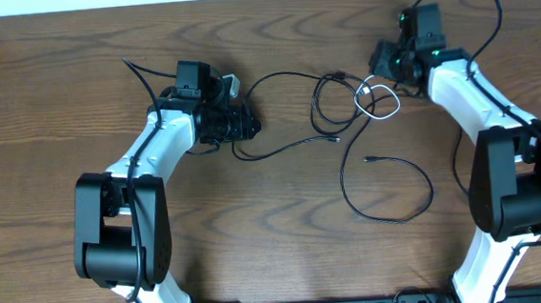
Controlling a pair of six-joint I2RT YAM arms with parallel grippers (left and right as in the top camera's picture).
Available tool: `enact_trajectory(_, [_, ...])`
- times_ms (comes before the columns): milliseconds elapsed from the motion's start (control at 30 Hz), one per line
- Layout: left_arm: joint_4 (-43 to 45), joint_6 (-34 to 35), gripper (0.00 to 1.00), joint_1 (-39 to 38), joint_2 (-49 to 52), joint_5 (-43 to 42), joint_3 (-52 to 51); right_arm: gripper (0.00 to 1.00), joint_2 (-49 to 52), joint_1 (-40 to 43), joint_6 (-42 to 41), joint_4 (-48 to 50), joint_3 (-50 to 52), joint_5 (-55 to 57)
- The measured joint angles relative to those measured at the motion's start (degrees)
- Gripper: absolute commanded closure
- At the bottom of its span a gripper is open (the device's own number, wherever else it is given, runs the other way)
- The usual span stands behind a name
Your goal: Untangle cables
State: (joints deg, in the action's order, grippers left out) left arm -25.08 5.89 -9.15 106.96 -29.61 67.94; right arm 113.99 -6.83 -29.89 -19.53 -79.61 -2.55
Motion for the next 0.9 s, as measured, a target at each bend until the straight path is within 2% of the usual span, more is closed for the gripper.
enact_trajectory(100, [0.0,0.0,0.38,0.0,0.0,0.0,0.0,0.60,0.0,-0.9,-5.6,4.2,3.5,2.8])
enact_trajectory(300, [0.0,0.0,0.38,0.0,0.0,0.0,0.0,0.61,0.0,-1.3,-12.9,15.0,9.6,6.1])
enact_trajectory(667, [0.0,0.0,0.38,0.0,0.0,0.0,0.0,0.57,3.9,-1.4,-15.7,23.1,10.7,7.3])
enact_trajectory(900, [0.0,0.0,0.38,0.0,0.0,0.0,0.0,0.59,7.2,-1.6,-17.3,28.2,10.7,7.6])
